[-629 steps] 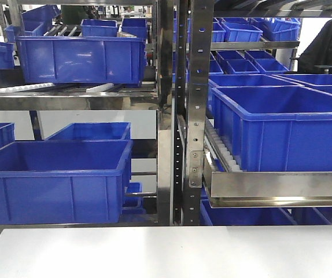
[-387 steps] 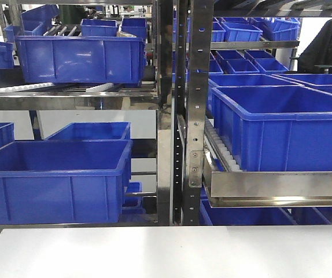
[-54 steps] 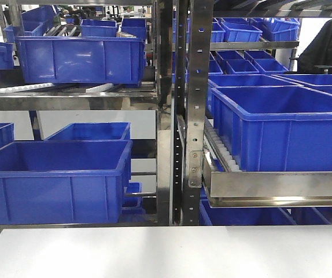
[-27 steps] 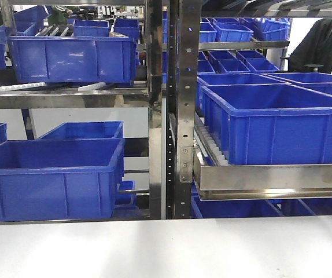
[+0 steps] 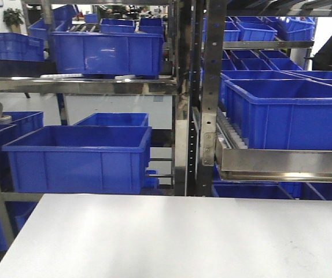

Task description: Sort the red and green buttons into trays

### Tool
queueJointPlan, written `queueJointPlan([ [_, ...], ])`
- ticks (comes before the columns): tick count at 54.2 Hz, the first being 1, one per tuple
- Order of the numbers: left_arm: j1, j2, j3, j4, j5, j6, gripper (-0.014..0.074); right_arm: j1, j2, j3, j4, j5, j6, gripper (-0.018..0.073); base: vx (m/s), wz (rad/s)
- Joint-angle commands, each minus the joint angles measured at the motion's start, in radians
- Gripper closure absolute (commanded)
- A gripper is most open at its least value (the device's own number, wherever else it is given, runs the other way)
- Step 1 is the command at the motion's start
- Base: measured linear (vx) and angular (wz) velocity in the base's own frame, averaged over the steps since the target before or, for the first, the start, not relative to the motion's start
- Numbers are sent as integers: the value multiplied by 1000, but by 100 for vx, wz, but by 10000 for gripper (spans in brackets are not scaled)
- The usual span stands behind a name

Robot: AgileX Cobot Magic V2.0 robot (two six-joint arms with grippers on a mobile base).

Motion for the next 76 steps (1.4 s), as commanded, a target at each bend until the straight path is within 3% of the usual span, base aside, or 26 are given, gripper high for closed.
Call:
queueJointPlan([
  [1,-6,-2,-37,-7,-86,-1,599,1,-5,-36,-17,-84,-7,568,-21,20],
  [76,-6,-2,-37,-7,-86,-1,599,1,-5,-36,-17,-84,-7,568,-12,32],
])
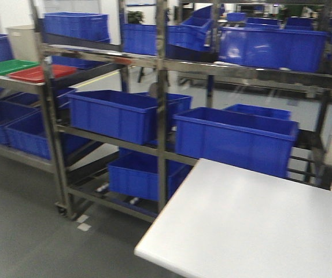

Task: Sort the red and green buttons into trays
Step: 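Drive the base past the shelves toward the green and red trays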

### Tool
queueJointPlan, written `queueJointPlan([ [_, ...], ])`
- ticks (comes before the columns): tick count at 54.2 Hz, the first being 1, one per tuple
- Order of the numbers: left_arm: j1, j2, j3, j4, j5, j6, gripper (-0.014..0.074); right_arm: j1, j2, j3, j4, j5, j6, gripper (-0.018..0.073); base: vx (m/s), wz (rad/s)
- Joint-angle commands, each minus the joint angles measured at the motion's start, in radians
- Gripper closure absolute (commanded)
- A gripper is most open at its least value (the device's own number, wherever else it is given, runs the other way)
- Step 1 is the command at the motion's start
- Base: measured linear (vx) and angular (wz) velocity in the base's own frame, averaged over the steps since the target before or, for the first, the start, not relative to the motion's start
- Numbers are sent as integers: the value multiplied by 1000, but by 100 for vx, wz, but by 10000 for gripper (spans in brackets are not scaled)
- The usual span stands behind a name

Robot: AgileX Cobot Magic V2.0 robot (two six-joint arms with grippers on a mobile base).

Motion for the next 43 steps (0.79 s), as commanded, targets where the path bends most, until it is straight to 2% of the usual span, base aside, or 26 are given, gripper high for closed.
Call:
queueJointPlan([
  [1,-6,-2,-37,-7,-86,-1,599,1,-5,-36,-17,-87,-7,568,-1,50],
  [43,-6,-2,-37,-7,-86,-1,599,1,-5,-36,-17,-84,-7,568,10,51],
])
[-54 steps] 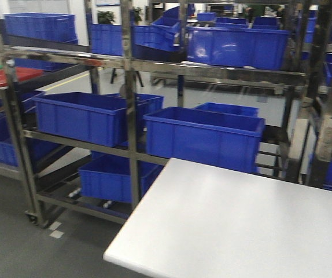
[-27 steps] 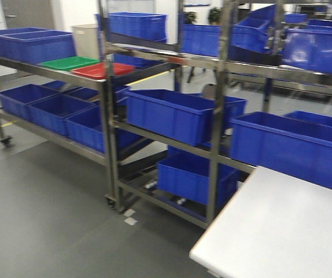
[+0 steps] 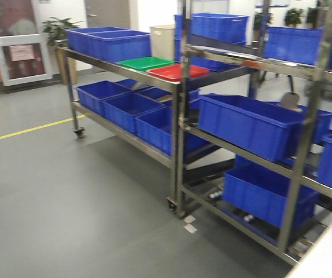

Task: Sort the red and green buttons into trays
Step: 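Drive the base past the shelves toward the green and red trays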

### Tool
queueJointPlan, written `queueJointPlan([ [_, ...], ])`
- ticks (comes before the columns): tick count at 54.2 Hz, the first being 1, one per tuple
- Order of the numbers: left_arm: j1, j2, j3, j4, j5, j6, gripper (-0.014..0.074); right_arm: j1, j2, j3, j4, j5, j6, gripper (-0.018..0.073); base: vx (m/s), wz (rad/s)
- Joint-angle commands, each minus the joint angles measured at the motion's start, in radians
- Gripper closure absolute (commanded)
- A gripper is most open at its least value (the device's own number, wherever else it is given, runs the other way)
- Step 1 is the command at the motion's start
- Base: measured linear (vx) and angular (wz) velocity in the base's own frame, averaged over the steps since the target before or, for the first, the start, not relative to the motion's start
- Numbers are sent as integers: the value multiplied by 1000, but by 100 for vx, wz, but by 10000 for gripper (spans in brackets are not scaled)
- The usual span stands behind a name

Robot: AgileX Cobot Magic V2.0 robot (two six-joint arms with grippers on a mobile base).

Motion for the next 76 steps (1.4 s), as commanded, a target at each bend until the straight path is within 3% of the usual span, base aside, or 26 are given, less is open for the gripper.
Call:
queueJointPlan([
  [1,-6,-2,-37,-7,-86,-1,599,1,-5,-36,-17,-85,-7,568,19,47],
  [40,-6,-2,-37,-7,-83,-1,599,1,-6,-36,-18,-82,-7,568,26,43],
  [76,-6,-2,-37,-7,-84,-1,599,1,-6,-36,-18,-76,-7,568,40,21],
])
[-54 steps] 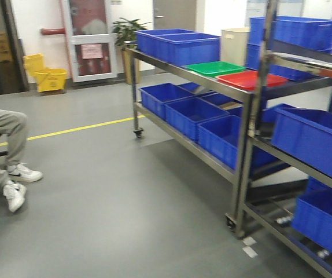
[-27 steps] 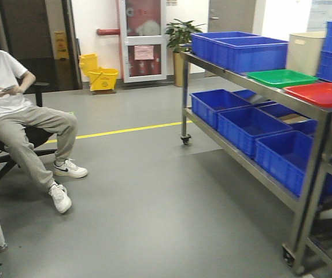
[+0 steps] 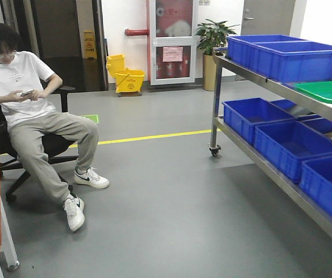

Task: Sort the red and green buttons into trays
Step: 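Drive the base past the shelves toward the green and red trays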

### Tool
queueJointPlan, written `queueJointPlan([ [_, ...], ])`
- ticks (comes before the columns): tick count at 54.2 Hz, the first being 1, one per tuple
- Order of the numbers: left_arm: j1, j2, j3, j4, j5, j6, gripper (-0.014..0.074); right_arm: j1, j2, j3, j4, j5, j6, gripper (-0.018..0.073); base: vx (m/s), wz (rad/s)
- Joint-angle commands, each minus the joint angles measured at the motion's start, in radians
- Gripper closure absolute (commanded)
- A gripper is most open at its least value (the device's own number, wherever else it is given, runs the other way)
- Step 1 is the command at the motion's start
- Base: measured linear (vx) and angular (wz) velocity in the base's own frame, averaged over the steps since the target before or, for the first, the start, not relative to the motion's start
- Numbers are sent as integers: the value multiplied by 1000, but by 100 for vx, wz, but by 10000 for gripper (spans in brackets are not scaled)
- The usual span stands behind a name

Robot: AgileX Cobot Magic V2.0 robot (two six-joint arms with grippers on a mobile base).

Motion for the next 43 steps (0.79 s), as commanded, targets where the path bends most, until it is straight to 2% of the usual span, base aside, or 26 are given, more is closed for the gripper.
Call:
queueJointPlan([
  [1,-6,-2,-36,-7,-85,-1,599,1,-6,-36,-17,-83,-7,568,46,12],
  [43,-6,-2,-36,-7,-85,-1,599,1,-6,-36,-17,-69,-7,568,48,4],
])
